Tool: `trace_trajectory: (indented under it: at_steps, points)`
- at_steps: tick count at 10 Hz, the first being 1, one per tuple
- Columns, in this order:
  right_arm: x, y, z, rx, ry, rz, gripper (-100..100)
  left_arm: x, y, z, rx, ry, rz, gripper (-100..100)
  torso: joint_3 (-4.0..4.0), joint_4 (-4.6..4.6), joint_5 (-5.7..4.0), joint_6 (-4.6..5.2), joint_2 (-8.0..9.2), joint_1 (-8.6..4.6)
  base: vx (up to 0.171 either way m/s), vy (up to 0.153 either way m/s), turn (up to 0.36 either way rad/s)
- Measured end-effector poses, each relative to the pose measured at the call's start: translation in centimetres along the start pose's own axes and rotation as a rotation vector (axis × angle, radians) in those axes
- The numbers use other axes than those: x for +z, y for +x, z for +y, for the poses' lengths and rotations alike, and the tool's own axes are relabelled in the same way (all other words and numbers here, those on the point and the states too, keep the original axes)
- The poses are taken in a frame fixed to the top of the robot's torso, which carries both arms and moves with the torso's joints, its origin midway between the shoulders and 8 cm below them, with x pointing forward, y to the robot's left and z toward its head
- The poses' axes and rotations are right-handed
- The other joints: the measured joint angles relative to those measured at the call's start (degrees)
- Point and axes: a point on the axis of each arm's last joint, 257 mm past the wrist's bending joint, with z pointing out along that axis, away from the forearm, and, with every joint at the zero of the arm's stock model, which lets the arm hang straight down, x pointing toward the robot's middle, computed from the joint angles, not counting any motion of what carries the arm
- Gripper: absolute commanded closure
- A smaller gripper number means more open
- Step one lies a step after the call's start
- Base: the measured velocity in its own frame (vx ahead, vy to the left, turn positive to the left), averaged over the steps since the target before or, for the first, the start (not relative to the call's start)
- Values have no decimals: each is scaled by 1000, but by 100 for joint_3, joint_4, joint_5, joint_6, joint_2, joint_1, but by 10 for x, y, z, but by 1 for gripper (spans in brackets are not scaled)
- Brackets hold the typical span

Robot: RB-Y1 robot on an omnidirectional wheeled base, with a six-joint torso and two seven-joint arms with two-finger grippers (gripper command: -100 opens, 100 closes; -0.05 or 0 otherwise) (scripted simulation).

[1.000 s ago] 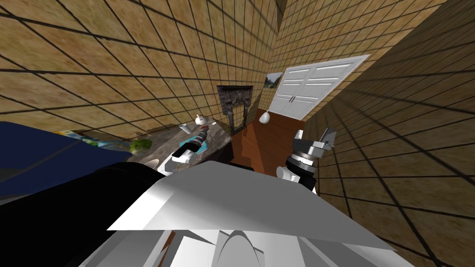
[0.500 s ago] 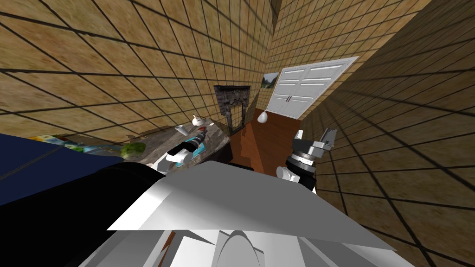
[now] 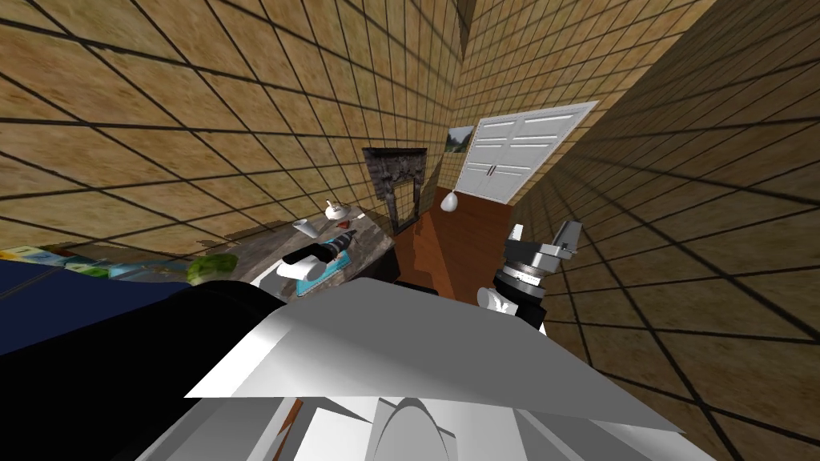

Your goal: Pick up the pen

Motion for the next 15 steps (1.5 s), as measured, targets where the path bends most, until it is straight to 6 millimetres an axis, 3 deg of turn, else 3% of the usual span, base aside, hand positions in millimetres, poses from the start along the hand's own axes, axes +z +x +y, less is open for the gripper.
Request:
trace_trajectory:
  at_steps: [5,15]
  points:
    - [0,0,0,0,0,0,0,-2,1,39,15,-147,92,-100,0,0,0,-4,0,-1,24,-5,-86]
    - [0,0,0,0,0,0,0,-34,7,116,15,-463,300,-100,-4,-2,0,0,-8,0,27,-1,-90]
